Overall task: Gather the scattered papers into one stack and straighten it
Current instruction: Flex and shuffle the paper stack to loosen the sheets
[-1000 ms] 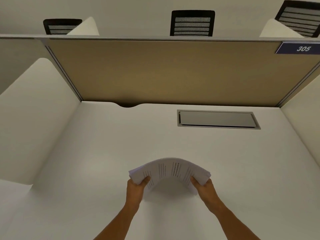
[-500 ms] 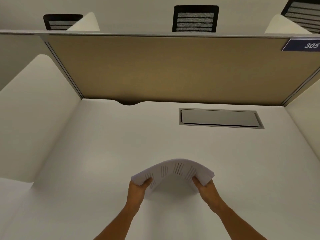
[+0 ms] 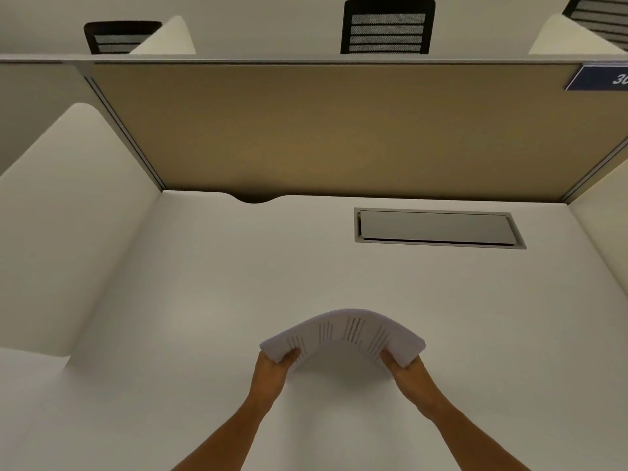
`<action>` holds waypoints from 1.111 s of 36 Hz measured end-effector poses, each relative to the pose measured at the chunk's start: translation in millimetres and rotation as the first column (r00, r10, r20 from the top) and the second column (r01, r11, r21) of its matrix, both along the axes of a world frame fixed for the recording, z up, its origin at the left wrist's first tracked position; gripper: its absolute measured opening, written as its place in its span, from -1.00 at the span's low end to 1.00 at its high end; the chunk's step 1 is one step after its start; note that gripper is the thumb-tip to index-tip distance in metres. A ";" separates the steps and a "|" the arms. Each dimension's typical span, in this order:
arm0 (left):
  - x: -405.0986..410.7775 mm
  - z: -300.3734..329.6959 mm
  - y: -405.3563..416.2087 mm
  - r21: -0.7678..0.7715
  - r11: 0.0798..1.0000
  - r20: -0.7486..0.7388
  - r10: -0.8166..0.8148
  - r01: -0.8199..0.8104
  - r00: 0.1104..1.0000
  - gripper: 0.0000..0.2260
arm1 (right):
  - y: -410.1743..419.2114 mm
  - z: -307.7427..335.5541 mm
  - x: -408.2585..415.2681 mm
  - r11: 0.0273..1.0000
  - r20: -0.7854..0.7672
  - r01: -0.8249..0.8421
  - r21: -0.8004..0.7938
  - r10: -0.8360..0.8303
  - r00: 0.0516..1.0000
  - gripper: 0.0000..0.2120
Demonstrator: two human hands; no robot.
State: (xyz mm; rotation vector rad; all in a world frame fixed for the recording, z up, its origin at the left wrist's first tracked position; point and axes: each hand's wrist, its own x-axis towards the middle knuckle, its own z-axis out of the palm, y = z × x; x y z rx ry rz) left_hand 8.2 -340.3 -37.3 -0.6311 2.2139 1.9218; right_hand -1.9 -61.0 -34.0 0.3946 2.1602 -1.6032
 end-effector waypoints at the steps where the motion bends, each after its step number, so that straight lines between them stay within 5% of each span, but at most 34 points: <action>1: -0.3 -0.8 -0.7 -0.011 1.000 0.004 -0.009 0.009 1.000 -0.70 | 0.5 -1.5 -0.9 1.000 0.011 -0.004 0.010 0.004 1.000 -0.71; 8: -7.1 -0.2 -14.3 -0.018 0.994 0.019 -0.103 0.104 0.994 -0.71 | 5.0 0.4 -18.8 0.973 0.065 -0.038 0.227 0.024 0.998 -0.73; 15: -22.0 9.4 -41.1 -0.035 0.998 -0.036 -0.055 0.054 0.998 -0.85 | 16.3 50.2 -57.9 0.772 0.000 -0.420 0.477 0.478 0.878 -0.73; 17: -31.7 18.9 -48.0 -0.059 0.998 -0.074 -0.011 0.006 0.997 -0.63 | 16.4 74.3 -70.4 0.686 0.001 -0.487 0.541 0.578 0.816 -0.74; 20: -45.9 43.1 -53.9 -0.260 0.965 -0.096 0.012 -0.037 0.995 -0.03 | 12.4 107.4 -88.0 0.539 0.055 -0.555 0.634 0.684 0.728 -0.71; 22: -56.3 65.1 -52.6 -0.356 0.931 -0.164 -0.154 0.088 0.974 0.05 | 7.3 127.8 -96.6 0.439 0.121 -0.600 0.669 0.732 0.670 -0.77; 25: -69.7 100.7 -36.7 -0.495 0.762 -0.112 -0.532 0.417 0.839 -0.14 | -3.4 155.5 -105.0 0.344 0.164 -0.627 0.699 0.776 0.609 -0.76; 29: -76.4 126.1 1.0 -0.485 0.647 -0.058 -0.696 0.589 0.716 -0.33 | -24.2 181.4 -106.6 0.237 0.180 -0.609 0.757 0.821 0.543 -0.73; 34: -69.5 124.7 18.2 -0.237 0.844 -0.161 -0.523 0.481 0.837 -0.80 | -29.4 201.7 -110.5 0.163 0.203 -0.566 0.808 0.825 0.527 -0.72; 40: -60.7 116.3 21.5 -0.062 0.958 -0.129 -0.285 0.279 0.950 -0.95 | -12.5 209.0 -112.5 0.347 0.106 -0.631 0.694 0.817 0.566 -0.81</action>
